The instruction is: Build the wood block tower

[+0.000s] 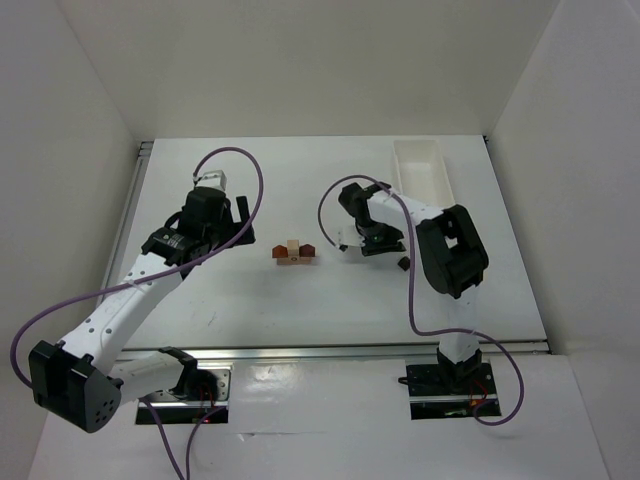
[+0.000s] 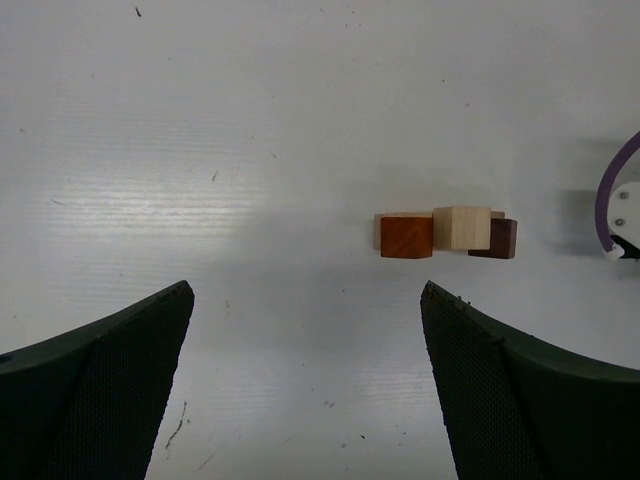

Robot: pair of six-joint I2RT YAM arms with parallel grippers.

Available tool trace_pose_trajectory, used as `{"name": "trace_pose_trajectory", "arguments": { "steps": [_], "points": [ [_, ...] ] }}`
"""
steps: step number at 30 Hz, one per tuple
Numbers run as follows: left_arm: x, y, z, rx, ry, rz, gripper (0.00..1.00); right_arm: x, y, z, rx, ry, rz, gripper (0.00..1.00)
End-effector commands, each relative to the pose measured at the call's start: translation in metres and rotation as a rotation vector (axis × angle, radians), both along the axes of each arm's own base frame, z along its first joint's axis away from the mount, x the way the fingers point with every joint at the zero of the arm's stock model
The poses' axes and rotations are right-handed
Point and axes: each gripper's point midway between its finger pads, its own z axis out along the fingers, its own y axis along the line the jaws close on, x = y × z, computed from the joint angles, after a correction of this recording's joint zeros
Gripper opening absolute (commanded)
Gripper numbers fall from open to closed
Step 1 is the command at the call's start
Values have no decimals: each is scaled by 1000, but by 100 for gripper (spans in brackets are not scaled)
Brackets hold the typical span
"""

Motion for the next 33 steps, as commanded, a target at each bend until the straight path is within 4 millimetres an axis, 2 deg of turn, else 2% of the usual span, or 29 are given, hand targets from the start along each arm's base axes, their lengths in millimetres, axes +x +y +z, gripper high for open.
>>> {"name": "trace_pose_trajectory", "arguments": {
  "steps": [1, 3, 4, 8, 9, 11, 12, 13, 14, 15, 16, 17, 18, 19, 21, 23, 24, 26, 27, 31, 33],
  "points": [
    [1, -2, 2, -10, -19, -2, 100, 45, 39, 23, 151, -170, 15, 47],
    [4, -3, 0, -1, -17, -8, 100, 52, 50, 31, 226, -179, 0, 45],
    [4, -3, 0, -1, -16, -8, 100, 54, 61, 36, 284, -167, 5, 51],
    [4, -6, -4, -8, -2, -22, 100, 59, 59, 42, 336, -188, -14, 64],
    [5, -9, -3, -10, -8, -40, 100, 63, 51, 49, 360, -201, -13, 66],
    [4, -10, -2, -20, -16, -48, 100, 63, 56, 51, 447, -208, -4, 76],
    [4, -12, 3, -24, -35, -66, 100, 66, 58, 72, 497, -265, 26, 81],
    [3, -11, 6, -27, -45, -66, 100, 68, 61, 81, 547, -299, 50, 86],
    [3, -11, 6, -27, -45, -66, 100, 70, 71, 75, 645, -332, 92, 89],
    [2, -13, 4, -26, -44, -80, 100, 70, 78, 105, 720, -432, 150, 89],
    [3, -16, 9, -34, -63, -89, 100, 71, 82, 114, 771, -487, 187, 89],
    [1, -16, 5, -31, -55, -89, 100, 64, 95, 110, 859, -503, 236, 89],
    [1, -16, 5, -31, -55, -89, 100, 54, 102, 116, 910, -497, 264, 89],
    [1, -16, 5, -31, -55, -89, 100, 44, 98, 129, 928, -512, 312, 89],
    [2, -18, 1, -33, -41, -97, 100, 28, 92, 120, 908, -466, 334, 87],
    [1, -18, -7, -26, -22, -97, 100, 24, 71, 106, 850, -424, 330, 85],
    [3, -19, -8, -26, -22, -97, 100, 10, 66, 100, 866, -346, 317, 84],
    [3, -21, -12, -42, -7, -93, 100, 0, 51, 87, 848, -277, 290, 83],
    [2, -21, -18, -33, 18, -92, 100, -11, 43, 75, 833, -234, 275, 83],
    [1, -23, -23, -22, 41, -80, 100, -30, 32, 70, 854, -178, 281, 83],
    [2, -21, -23, -14, 38, -71, 100, -52, 27, 62, 837, -95, 281, 83]
  ]
}}
